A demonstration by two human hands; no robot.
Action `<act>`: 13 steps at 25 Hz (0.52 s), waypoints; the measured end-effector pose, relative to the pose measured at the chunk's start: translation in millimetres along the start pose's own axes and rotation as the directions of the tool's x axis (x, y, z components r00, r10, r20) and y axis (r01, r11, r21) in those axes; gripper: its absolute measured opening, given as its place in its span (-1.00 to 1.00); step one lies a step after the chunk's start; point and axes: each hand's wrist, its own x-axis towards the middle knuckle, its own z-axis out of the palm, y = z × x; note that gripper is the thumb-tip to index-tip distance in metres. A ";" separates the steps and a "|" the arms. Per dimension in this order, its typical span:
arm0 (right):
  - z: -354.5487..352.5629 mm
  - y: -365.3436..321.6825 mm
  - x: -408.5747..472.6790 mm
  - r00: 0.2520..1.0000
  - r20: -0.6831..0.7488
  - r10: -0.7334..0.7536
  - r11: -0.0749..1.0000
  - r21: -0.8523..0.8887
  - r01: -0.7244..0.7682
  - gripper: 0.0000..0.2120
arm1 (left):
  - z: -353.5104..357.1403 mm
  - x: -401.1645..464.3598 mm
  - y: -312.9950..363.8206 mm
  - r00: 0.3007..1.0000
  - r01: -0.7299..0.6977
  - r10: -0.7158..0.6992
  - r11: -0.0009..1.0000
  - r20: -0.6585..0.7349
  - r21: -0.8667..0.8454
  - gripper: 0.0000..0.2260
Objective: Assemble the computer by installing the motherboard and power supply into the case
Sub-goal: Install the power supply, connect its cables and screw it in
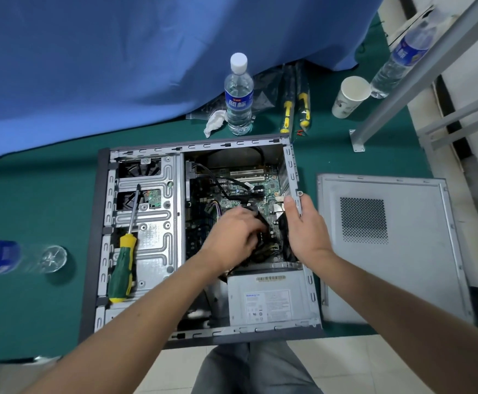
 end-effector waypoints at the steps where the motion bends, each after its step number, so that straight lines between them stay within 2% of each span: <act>1: -0.2 0.3 -0.7 1.000 0.007 0.004 1.000 -0.001 -0.004 -0.58 | -8.5 -14.0 -5.9 0.989 0.053 -0.054 0.999 -0.137 -0.012 -0.69; 3: -1.4 -0.4 -3.0 1.000 0.013 0.000 1.000 0.002 0.000 -0.56 | -22.7 -40.6 -19.2 0.918 0.177 -0.176 0.984 -0.354 -0.032 -0.63; 4: -2.3 -1.3 -3.5 1.000 0.015 -0.001 1.000 0.000 0.001 -0.54 | -28.2 -49.5 -25.0 0.882 0.240 -0.239 0.970 -0.407 -0.050 -0.61; 6: -3.8 -2.7 -3.1 1.000 0.019 0.001 1.000 -0.007 -0.001 -0.51 | -34.2 -56.6 -35.5 0.834 0.336 -0.351 0.935 -0.427 -0.112 -0.58; 8: -3.5 -4.5 -2.8 1.000 0.026 0.000 1.000 0.002 0.000 -0.49 | -38.3 -53.7 -43.7 0.810 0.373 -0.414 0.910 -0.416 -0.180 -0.56; 13: 0.8 -5.1 -5.1 0.999 0.041 -0.001 1.000 0.009 0.001 -0.41 | -39.3 -44.5 -61.7 0.766 0.410 -0.397 0.907 -0.505 -0.091 -0.59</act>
